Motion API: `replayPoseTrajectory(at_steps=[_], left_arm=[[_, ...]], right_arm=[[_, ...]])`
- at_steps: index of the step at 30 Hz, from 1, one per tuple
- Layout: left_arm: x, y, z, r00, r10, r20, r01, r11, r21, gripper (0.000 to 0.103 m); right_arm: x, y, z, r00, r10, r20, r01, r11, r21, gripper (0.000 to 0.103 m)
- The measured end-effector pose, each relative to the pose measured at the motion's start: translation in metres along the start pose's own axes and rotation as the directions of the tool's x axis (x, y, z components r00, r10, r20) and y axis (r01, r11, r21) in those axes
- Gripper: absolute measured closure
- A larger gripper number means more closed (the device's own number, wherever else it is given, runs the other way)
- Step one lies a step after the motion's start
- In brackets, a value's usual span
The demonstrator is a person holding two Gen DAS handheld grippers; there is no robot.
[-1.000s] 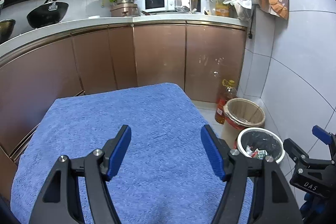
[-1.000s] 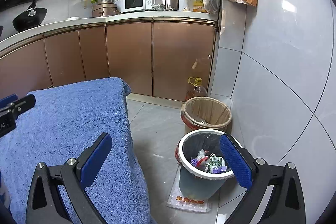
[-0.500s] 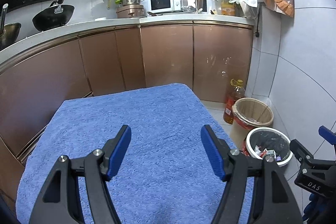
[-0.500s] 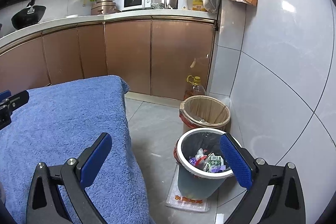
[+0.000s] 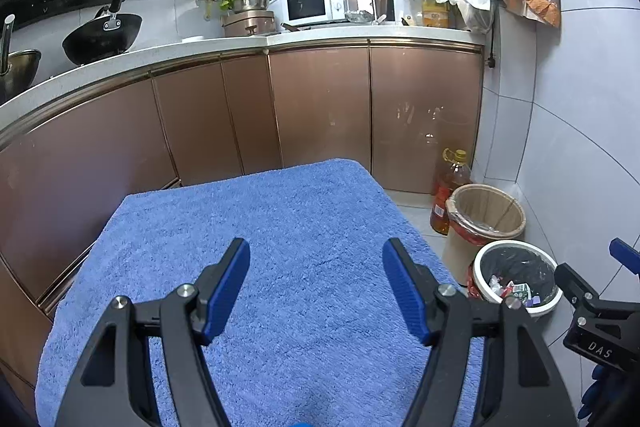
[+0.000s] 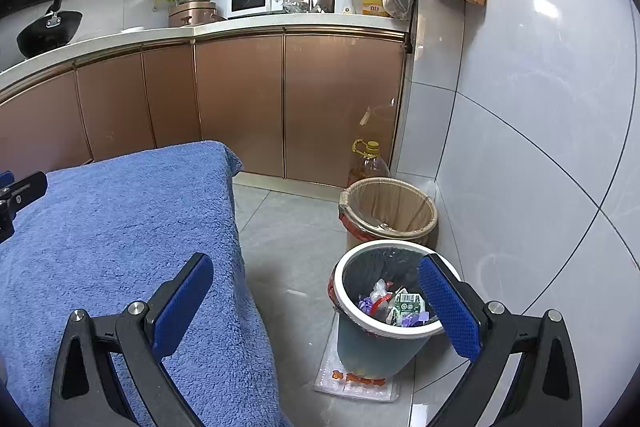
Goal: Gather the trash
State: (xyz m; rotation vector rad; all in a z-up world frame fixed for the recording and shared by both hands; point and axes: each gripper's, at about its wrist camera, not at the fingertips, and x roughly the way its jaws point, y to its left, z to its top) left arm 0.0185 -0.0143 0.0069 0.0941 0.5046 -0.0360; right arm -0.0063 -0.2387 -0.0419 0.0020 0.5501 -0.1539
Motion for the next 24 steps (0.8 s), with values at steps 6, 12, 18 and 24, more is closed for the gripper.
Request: replayPoseTrajectory(at_steps=[6, 12, 18, 24], left_arm=[[-0.0007, -0.0006, -0.0008, 1.000, -0.002, 0.003, 0.002, 1.000, 0.005, 0.036], [-0.0003, 0.0007, -0.0015, 1.000, -0.005, 0.004, 0.005, 1.000, -0.001, 0.036], [-0.0010, -0.0006, -0.0021, 1.000, -0.004, 0.006, 0.004, 1.000, 0.005, 0.036], [-0.0013, 0.0011, -0.0023, 1.000, 0.004, 0.012, -0.004, 1.000, 0.000, 0.027]], right_arm=[[0.0021, -0.0012, -0.0001, 1.000, 0.002, 0.000, -0.002, 1.000, -0.004, 0.000], [0.0033, -0.0018, 0.0000, 1.000, 0.003, 0.001, -0.003, 1.000, -0.005, 0.000], [0.0035, -0.0018, 0.0005, 1.000, 0.004, -0.004, -0.004, 1.000, -0.005, 0.000], [0.0041, -0.0029, 0.0010, 1.000, 0.006, -0.004, -0.006, 1.000, -0.008, 0.000]])
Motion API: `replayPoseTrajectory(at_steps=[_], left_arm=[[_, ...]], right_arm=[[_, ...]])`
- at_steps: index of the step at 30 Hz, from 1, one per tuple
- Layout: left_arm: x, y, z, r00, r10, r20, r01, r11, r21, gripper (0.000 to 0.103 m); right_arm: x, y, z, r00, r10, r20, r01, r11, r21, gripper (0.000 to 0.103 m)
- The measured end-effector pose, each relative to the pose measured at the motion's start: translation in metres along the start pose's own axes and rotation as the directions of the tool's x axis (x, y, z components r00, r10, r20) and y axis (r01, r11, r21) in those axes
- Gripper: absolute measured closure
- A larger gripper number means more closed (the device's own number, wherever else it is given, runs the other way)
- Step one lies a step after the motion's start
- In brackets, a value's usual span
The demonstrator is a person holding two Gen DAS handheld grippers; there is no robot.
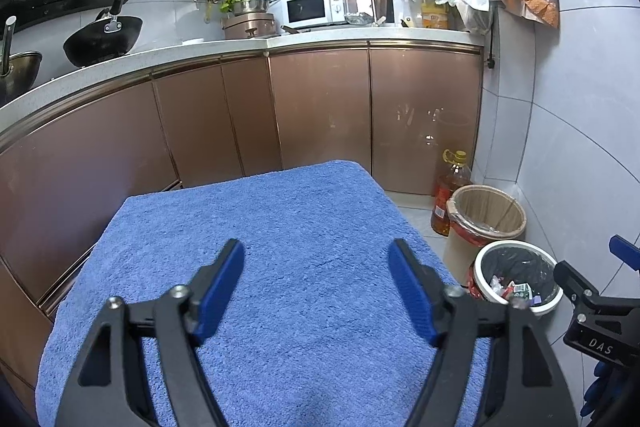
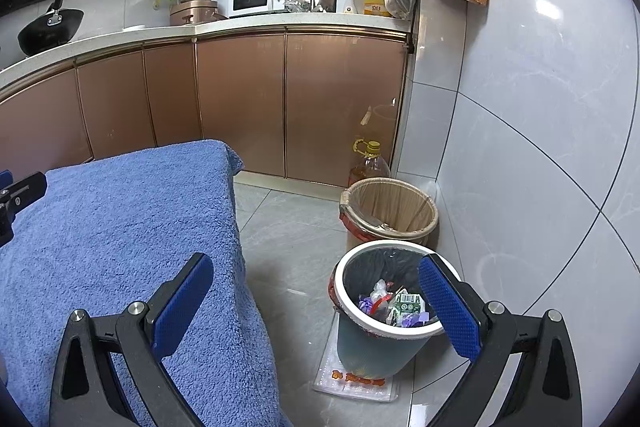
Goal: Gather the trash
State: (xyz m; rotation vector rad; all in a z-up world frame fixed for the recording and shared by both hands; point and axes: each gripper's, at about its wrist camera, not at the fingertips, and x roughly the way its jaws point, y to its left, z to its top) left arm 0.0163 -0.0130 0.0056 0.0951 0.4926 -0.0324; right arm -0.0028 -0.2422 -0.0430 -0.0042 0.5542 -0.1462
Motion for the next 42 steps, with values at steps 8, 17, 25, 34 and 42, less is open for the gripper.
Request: replayPoseTrajectory(at_steps=[8, 17, 25, 34, 42], left_arm=[[-0.0026, 0.0008, -0.0005, 1.000, 0.001, 0.017, 0.000, 1.000, -0.009, 0.023], [-0.0062, 0.0008, -0.0004, 0.999, -0.008, 0.041, 0.008, 1.000, -0.005, 0.019], [-0.0103, -0.0001, -0.0008, 0.998, -0.018, 0.061, 0.018, 1.000, 0.000, 0.019], [-0.0092, -0.0005, -0.0005, 0.998, -0.019, 0.054, 0.019, 1.000, 0.005, 0.019], [-0.0094, -0.0009, -0.0015, 0.999, -0.026, 0.046, 0.026, 1.000, 0.003, 0.019]], right_arm=[[0.0007, 0.0002, -0.0003, 1.000, 0.003, 0.002, -0.003, 1.000, -0.006, 0.000], [0.0015, -0.0005, -0.0005, 1.000, 0.000, 0.001, 0.000, 1.000, -0.009, 0.000], [0.0007, -0.0026, 0.0002, 1.000, 0.006, 0.010, -0.006, 1.000, -0.014, 0.000], [-0.0039, -0.0038, 0.0011, 1.000, 0.007, 0.020, -0.006, 1.000, -0.014, 0.000], [-0.0049, -0.0042, 0.0017, 1.000, 0.009, 0.022, -0.009, 1.000, -0.015, 0.000]])
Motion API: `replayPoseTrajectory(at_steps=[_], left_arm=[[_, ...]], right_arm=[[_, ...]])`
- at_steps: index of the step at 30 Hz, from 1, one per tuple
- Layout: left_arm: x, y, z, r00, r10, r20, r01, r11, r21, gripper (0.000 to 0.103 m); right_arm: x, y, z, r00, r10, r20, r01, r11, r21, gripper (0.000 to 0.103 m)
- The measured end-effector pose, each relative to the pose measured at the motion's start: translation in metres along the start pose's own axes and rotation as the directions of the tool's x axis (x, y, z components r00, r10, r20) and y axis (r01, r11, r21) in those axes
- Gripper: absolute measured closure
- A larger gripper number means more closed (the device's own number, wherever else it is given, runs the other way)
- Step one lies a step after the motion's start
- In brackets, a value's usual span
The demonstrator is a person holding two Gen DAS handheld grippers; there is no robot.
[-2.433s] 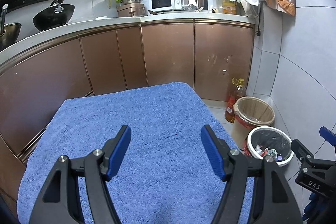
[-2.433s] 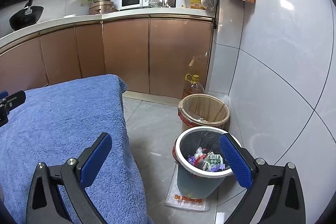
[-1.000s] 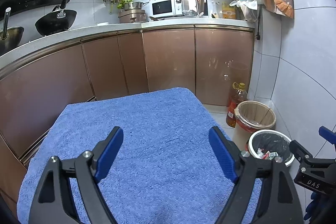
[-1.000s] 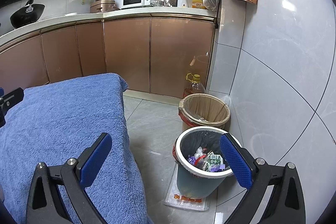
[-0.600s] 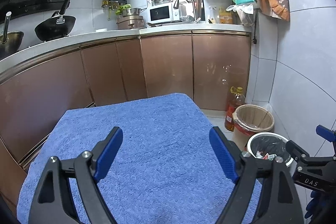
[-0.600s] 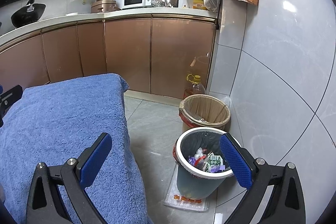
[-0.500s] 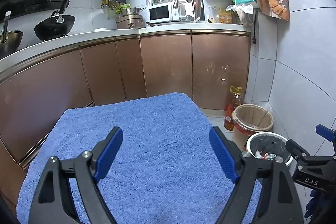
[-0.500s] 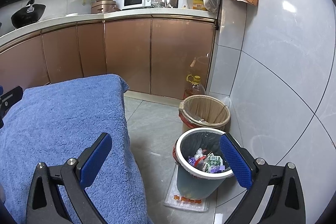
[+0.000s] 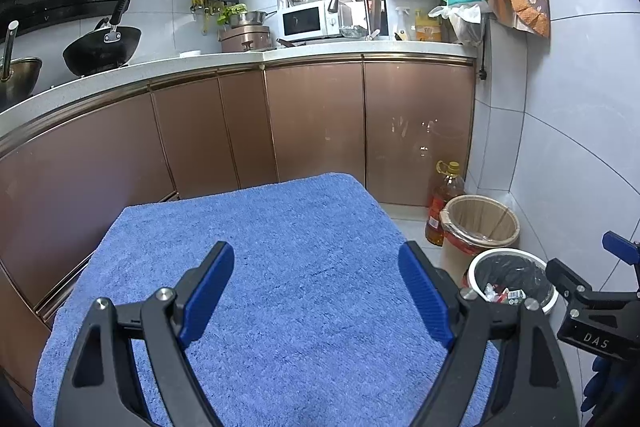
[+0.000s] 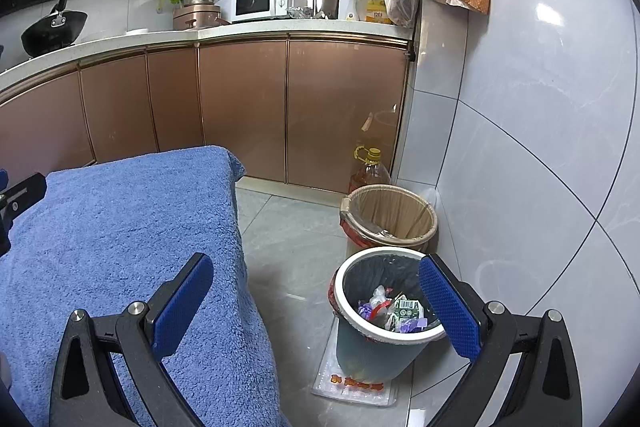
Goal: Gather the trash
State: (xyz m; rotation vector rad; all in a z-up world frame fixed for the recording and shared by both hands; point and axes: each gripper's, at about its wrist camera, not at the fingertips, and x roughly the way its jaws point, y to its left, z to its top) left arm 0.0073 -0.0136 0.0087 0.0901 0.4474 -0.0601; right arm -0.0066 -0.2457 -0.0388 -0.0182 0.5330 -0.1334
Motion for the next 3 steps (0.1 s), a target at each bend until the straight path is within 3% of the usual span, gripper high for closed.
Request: replayPoseTrajectory(at_steps=[3], left_arm=[[-0.0004, -0.0009, -0.0010, 1.000, 0.001, -0.003, -0.001, 1.000, 0.001, 0.019]], right_arm=[[-0.0008, 0.0002, 0.0001, 1.000, 0.001, -0.001, -0.001, 1.000, 0.001, 0.000]])
